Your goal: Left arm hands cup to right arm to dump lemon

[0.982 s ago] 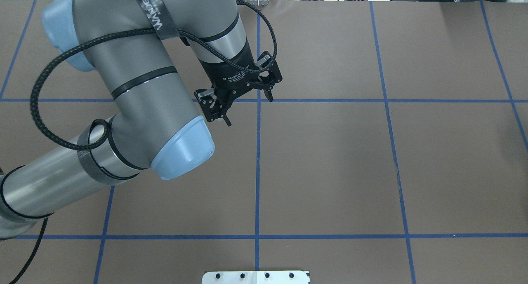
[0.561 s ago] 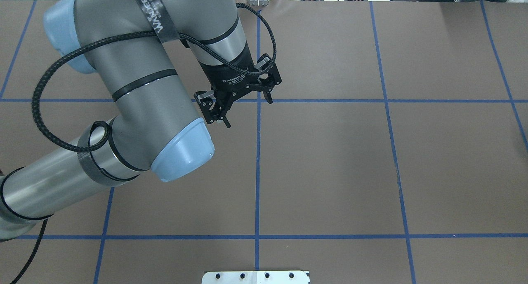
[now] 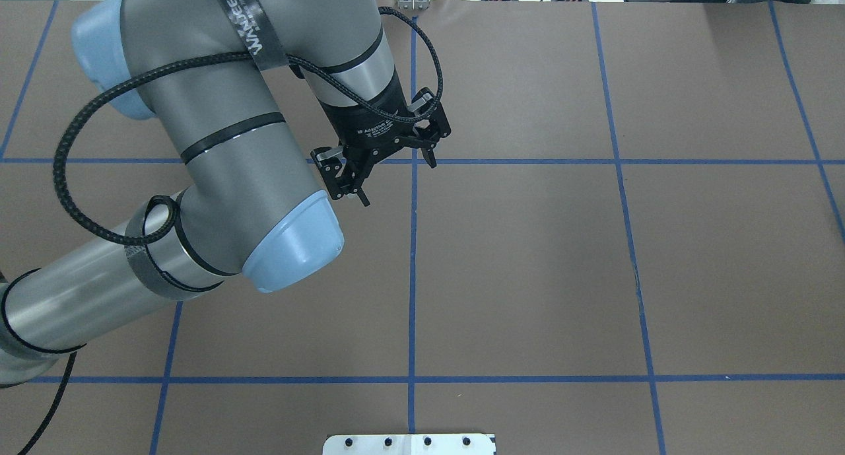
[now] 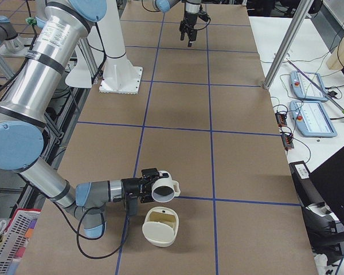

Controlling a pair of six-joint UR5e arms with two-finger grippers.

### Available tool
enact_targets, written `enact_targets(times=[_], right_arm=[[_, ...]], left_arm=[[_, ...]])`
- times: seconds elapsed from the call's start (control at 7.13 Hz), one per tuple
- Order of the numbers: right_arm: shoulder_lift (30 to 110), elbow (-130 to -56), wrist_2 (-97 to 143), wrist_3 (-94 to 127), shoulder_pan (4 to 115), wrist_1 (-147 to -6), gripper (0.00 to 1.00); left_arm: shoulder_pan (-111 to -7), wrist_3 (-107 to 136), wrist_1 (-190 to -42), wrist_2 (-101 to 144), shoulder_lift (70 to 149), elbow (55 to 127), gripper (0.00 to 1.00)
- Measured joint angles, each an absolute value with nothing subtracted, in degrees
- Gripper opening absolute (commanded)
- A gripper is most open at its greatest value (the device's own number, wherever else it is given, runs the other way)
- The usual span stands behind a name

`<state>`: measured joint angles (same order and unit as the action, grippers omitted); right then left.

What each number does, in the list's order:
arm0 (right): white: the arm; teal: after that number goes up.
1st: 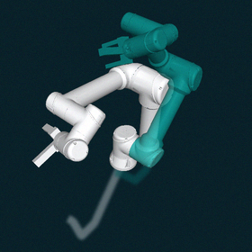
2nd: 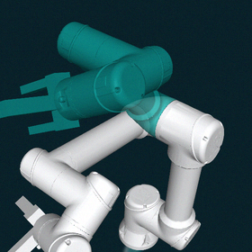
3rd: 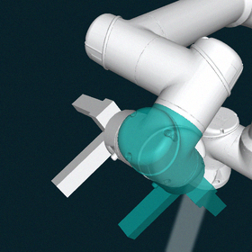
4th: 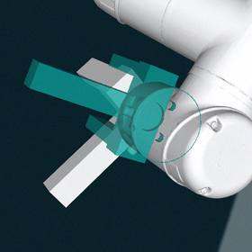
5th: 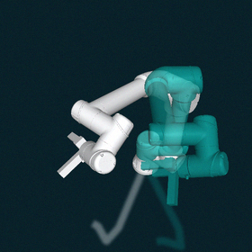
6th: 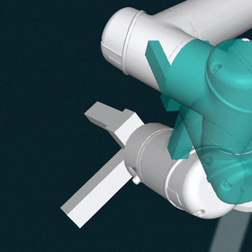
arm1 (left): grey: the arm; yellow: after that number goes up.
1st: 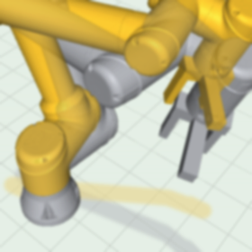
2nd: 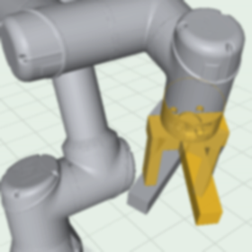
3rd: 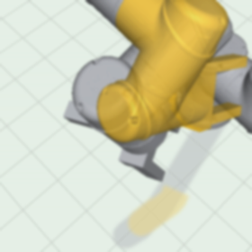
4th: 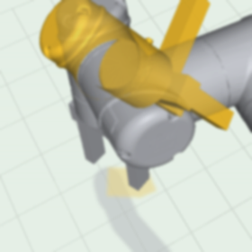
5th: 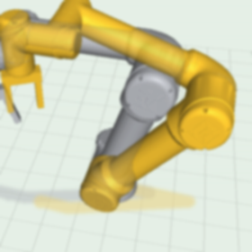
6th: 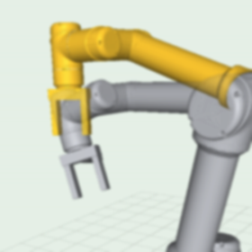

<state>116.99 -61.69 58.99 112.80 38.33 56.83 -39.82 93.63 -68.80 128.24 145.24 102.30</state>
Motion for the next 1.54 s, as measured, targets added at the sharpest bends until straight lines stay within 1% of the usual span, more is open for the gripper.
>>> enact_targets(times=[0.28,0.7,0.98,1.54], right_arm=[[116.15,-59.16,58.98,122.26,39.44,59.85,0.0],[115.24,-57.3,58.9,134.81,41.5,62.55,0.0],[113.43,-53.49,58.87,142.05,43.6,65.73,0.0],[111.17,-52.19,58.18,153.85,45.85,67.82,0.0]], left_arm=[[-39.82,93.61,-68.8,128.23,145.21,102.3,1.0],[-39.82,93.63,-68.82,128.16,145.3,102.38,1.0],[-39.84,93.61,-68.82,128.15,145.41,102.39,1.0],[-39.74,93.72,-68.74,126.76,145.73,102.64,1.0]])
